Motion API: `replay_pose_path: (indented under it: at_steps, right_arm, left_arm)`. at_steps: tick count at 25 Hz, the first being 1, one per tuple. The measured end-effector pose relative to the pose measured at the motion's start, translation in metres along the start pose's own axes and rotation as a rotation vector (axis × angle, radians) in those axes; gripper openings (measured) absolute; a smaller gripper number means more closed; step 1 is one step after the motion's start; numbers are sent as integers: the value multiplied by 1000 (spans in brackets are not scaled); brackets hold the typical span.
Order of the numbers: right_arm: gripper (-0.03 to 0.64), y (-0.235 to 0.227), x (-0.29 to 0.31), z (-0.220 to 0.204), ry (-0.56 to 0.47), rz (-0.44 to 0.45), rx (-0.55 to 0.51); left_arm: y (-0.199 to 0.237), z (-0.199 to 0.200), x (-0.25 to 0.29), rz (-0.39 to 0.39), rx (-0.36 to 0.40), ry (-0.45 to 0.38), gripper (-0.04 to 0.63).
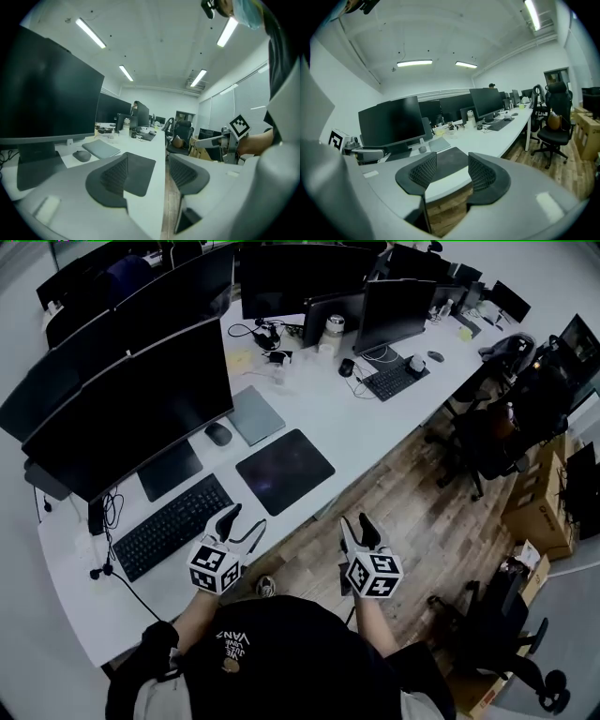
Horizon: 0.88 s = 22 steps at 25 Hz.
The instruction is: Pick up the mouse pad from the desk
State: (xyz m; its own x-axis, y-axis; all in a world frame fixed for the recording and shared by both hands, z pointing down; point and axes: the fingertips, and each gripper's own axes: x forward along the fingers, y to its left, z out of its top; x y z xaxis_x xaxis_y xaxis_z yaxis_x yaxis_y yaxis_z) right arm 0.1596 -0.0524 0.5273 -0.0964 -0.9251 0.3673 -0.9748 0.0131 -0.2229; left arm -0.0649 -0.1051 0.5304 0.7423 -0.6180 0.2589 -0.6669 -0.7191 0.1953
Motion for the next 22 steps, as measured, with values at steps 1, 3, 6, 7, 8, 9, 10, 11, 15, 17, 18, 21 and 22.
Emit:
replay_pose_path:
  at_steps: [1,3,6,7,8,9,10,11,15,17,18,21,22]
  right_arm:
    - [201,0,7,1,0,-9,5]
    - [201,1,20,1,3,-23,16]
    - [201,3,37,-1,21,-31,31]
    - [201,4,43,-3,30,-32,33]
    - [201,3,49,-4,39,-33,33]
    - [201,0,54,-4,47,-34,33]
    - [201,-4,60,-5,56,-35,34]
    - [201,-8,66,-6,64,-35,36]
    - [201,-23,95,-7,103,-15,25]
    - [201,-30,111,-11,137,0,16]
    - [201,-33,120,-14,155,9,13]
    - [201,-43,141,-17,200,31,-1]
    - [201,-46,147,-17,214,40,-7]
  left_arm:
    - [7,2,4,-7,3,1,252]
    - [18,5,11,-21,10,6,252]
    - [39,5,21,-15,11,26,252]
    - [47,4,24,-6,4,34,252]
    - [53,2,28,3,-3,42,252]
    - [58,0,33,12,-10,49,252]
    - [62,-3,38,20,-17,57,252]
    - [66,-5,43,29,-24,66,252]
    - [86,-9,62,90,-39,97,256]
    - [96,-14,69,131,-53,124,264]
    - [102,-18,72,151,-61,143,266]
    - [114,-25,81,204,-83,192,278]
    - [117,-26,84,221,-88,205,279]
